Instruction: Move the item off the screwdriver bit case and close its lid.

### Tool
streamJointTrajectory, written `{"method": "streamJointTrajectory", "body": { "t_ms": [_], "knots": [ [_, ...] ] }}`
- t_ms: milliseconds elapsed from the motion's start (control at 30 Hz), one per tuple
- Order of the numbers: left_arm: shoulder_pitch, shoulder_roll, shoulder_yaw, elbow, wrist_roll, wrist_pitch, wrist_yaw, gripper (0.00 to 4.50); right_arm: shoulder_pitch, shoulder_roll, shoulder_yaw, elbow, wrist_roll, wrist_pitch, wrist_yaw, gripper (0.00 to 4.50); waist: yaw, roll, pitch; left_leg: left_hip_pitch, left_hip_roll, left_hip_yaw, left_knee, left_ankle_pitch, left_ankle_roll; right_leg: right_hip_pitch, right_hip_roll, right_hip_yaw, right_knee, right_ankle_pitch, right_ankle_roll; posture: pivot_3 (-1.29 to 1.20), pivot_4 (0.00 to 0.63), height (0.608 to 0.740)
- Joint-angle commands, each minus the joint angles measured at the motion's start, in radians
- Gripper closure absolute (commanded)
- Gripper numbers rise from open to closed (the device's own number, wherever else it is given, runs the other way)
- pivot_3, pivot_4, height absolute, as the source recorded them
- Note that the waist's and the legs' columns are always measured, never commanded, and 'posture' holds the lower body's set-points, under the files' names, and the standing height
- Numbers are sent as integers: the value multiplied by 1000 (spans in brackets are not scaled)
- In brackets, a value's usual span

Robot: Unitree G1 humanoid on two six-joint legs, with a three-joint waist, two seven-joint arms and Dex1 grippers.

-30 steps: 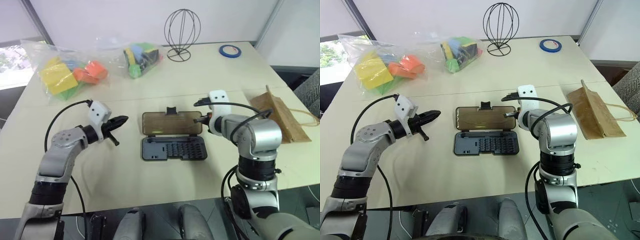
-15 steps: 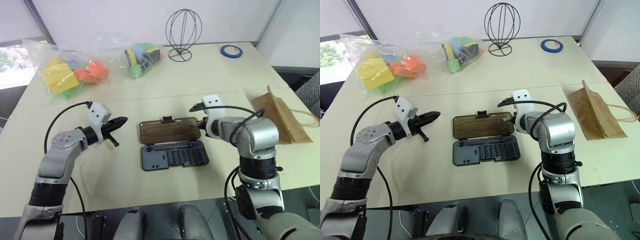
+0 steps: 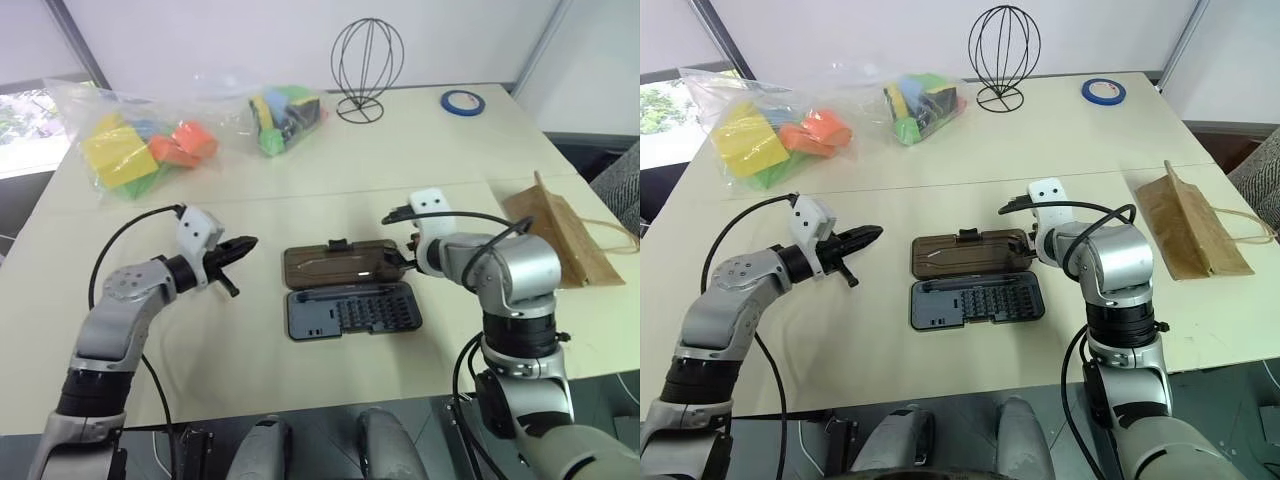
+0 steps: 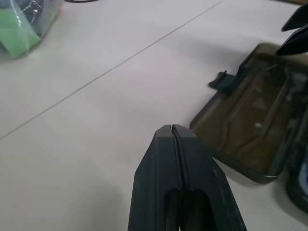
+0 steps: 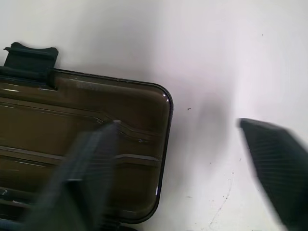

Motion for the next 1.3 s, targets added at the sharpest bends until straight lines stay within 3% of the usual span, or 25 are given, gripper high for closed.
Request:
{"method": "streamJointTrajectory", "body": {
  "t_ms": [33,200,500,667,833,1100,1300],
  "knots": [
    [-17,10,21,-96,-93,72,-41,4500,-50,-27,-53,-72,46,-80,72,42,0,0,0,0,0,0,0,0,0,0,0,0,0,0,0,0,150,740],
    [-9,43,-11,-201,-201,169,-135,4500,-71,-83,-56,-76,90,-211,164,42,-1,0,0,0,0,0,0,0,0,0,0,0,0,0,0,0,150,740],
    [-21,65,-129,-202,-239,213,-276,4500,-88,-104,-25,20,107,-381,242,42,-1,0,0,0,0,1,0,0,0,0,0,0,0,0,0,0,150,740],
    [-35,68,-275,-55,-106,108,-371,4500,-74,-143,58,93,59,-510,275,42,-1,0,0,0,0,2,0,0,0,1,0,0,-1,0,0,0,150,740],
    [-61,6,-397,174,52,-59,-399,4500,-85,-211,137,157,33,-530,336,42,3,1,0,0,0,2,1,0,0,1,0,0,-1,0,0,0,150,740],
    [-78,-29,-410,270,105,-161,-424,4500,-112,-410,330,213,-14,-706,640,42,2,1,-1,1,0,2,2,0,1,5,0,-1,-3,0,0,0,150,740],
    [-78,-23,-402,275,108,-173,-425,4500,-153,-373,347,348,-40,-779,713,42,1,1,-1,3,0,2,3,-3,6,7,0,-1,-3,0,0,0,150,740]
  ]
}}
